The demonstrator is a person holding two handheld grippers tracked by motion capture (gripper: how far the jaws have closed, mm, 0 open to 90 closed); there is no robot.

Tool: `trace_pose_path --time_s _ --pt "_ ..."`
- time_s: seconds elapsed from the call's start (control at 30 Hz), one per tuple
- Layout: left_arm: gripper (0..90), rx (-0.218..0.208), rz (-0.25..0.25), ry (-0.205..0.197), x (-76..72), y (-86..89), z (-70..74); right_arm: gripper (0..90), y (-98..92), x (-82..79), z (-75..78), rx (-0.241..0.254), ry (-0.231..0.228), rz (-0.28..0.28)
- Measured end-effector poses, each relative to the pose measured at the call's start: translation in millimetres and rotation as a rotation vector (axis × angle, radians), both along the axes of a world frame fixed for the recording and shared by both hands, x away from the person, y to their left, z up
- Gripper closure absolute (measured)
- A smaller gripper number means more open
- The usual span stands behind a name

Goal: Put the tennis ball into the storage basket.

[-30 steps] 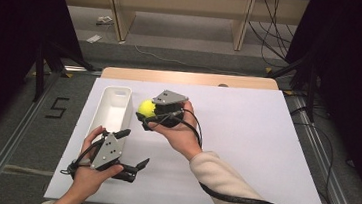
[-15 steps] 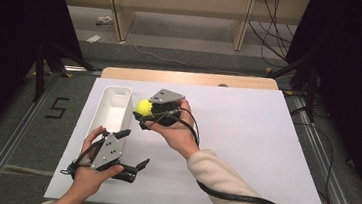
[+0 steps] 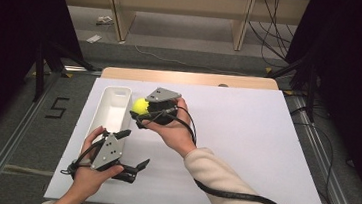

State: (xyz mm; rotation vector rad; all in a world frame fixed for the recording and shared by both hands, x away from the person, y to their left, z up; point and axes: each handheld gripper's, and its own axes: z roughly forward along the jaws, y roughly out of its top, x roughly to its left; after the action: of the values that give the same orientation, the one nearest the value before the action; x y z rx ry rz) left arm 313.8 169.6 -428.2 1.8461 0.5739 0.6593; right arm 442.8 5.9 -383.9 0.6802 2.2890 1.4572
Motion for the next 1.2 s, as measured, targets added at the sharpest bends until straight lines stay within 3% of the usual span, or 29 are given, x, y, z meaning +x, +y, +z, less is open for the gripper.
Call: trace_pose_path --time_s 1.2 --pt "0.0 0.011 -0.006 0.001 -0.8 -0.4 -0.8 26.7 15.1 6.3 -0.4 -0.01 0.009 0.021"
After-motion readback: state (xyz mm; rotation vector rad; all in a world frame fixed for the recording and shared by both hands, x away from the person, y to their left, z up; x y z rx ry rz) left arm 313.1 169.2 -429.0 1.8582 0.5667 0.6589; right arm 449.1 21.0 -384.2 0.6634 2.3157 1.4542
